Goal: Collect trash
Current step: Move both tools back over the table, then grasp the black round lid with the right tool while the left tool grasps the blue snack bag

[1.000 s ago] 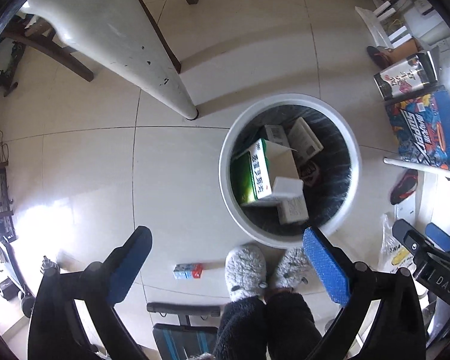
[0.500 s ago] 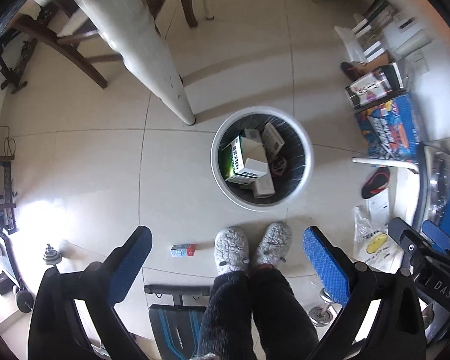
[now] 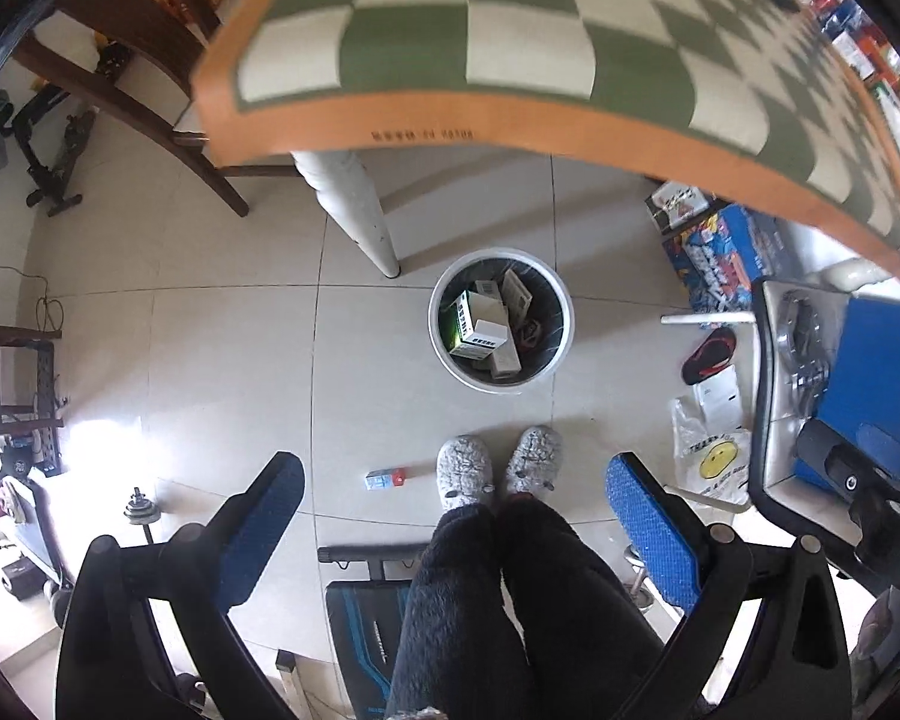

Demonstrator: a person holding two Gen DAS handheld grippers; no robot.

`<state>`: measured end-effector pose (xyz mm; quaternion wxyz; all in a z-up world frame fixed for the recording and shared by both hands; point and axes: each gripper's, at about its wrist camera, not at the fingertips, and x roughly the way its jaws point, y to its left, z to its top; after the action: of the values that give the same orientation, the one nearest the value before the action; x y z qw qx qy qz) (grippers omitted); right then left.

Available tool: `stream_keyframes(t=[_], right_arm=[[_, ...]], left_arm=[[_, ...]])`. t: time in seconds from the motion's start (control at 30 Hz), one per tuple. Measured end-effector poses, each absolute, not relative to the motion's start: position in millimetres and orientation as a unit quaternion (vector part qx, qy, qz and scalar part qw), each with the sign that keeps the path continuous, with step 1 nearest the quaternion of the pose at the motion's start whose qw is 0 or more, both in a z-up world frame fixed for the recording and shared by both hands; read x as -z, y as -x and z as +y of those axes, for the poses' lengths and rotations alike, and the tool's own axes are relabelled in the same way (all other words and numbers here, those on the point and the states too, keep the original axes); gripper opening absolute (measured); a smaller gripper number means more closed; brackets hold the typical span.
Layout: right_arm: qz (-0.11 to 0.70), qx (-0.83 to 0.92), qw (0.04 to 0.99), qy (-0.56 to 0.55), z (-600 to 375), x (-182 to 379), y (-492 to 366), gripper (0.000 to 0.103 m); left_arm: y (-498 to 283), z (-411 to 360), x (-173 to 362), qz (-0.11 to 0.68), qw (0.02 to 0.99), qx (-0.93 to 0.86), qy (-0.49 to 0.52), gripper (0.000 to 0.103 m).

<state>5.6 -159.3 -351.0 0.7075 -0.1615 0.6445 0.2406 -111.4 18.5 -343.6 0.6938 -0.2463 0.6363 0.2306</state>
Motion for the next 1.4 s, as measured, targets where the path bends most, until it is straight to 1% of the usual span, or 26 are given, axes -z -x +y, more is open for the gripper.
stream_keyframes(t=[0.17,0.3,0.43,0.5,0.57,0.73,0.9,1.0,1.1,1.23,1.4], right_arm=[[0.638,-0.245,0.713,0.153,-161.8,305.4,1.1,0.103],[0.634,-0.250,0.722,0.121,-161.3,267.9,-6.2,0.103],[0.612,-0.254,0.744,0.084,-154.5,227.2,-30.0,0.103],[0.605,-0.254,0.752,0.063,-150.3,207.5,-47.3,0.103],[0.599,-0.252,0.759,0.053,-145.4,194.7,-67.5,0.103],[0.581,-0.236,0.778,0.032,-135.9,165.8,-141.9,0.103],[0.587,-0.216,0.780,0.024,-126.5,170.0,-253.8,0.103],[0.603,-0.201,0.771,0.019,-120.7,185.8,-327.7,0.103],[0.619,-0.183,0.763,0.011,-113.2,205.0,-405.8,0.103],[0.639,-0.159,0.753,0.002,-100.0,230.9,-506.4,0.103],[0.645,-0.137,0.751,0.020,-68.6,268.3,-617.5,0.103]], left_arm=[[111.4,26.0,303.8,0.616,0.712,-0.233,0.245,0.103],[90.9,40.9,261.8,0.579,0.746,-0.243,0.222,0.103],[52.1,61.4,220.2,0.541,0.775,-0.250,0.212,0.103],[21.7,68.0,201.6,0.526,0.790,-0.254,0.188,0.103],[-1.6,74.2,189.7,0.518,0.799,-0.254,0.168,0.103],[-96.1,88.1,175.2,0.511,0.814,-0.250,0.113,0.103],[-208.4,100.0,183.2,0.529,0.812,-0.239,0.064,0.103],[-284.8,109.9,209.9,0.561,0.795,-0.226,0.043,0.103],[-343.2,117.1,242.1,0.598,0.773,-0.212,0.028,0.103],[-404.6,126.2,280.5,0.631,0.750,-0.199,0.011,0.103],[-451.6,141.4,325.0,0.666,0.722,-0.185,0.026,0.103]])
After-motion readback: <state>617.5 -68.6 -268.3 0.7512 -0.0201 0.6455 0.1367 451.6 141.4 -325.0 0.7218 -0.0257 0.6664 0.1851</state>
